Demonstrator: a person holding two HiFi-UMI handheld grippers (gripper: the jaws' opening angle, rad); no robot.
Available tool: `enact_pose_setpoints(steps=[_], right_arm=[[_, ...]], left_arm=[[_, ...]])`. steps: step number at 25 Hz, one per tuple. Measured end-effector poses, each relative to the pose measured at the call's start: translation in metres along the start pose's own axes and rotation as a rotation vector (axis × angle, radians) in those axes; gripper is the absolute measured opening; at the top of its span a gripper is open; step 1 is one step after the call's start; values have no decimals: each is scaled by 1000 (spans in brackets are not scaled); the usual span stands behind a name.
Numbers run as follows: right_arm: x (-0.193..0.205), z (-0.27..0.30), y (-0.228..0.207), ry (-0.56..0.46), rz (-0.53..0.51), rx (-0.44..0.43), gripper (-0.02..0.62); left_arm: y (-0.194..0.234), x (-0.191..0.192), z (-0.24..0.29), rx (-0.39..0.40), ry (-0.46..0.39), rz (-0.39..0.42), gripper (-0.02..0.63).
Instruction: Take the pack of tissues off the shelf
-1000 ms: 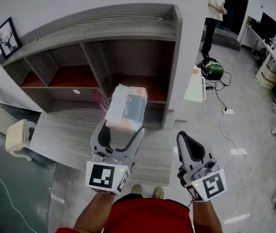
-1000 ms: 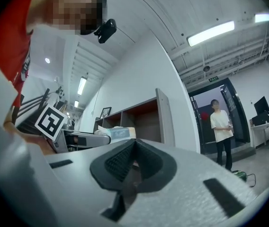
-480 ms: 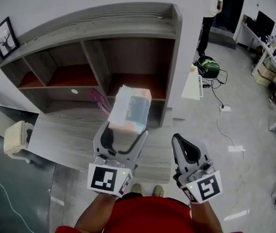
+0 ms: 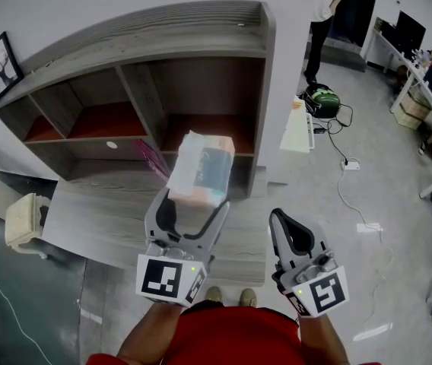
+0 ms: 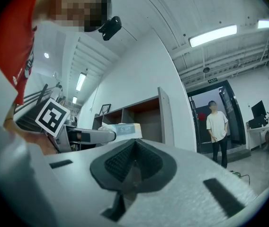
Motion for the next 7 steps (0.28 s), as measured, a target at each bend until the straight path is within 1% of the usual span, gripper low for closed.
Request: enact_pose_setpoints(steps=[7], right_arm=[[3,-2,-2,9,16,3,5]], left_arm=[[-1,0,3,0,0,-1,397]])
Point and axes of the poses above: the fingertips, and each gripper's own axes: z forward along the fingers, y to its left, x out of its underside, the point moved 5 cm from there along -z, backward along the fingers, and after that the axes turned 3 degrees about z, right-handed, at the moved point
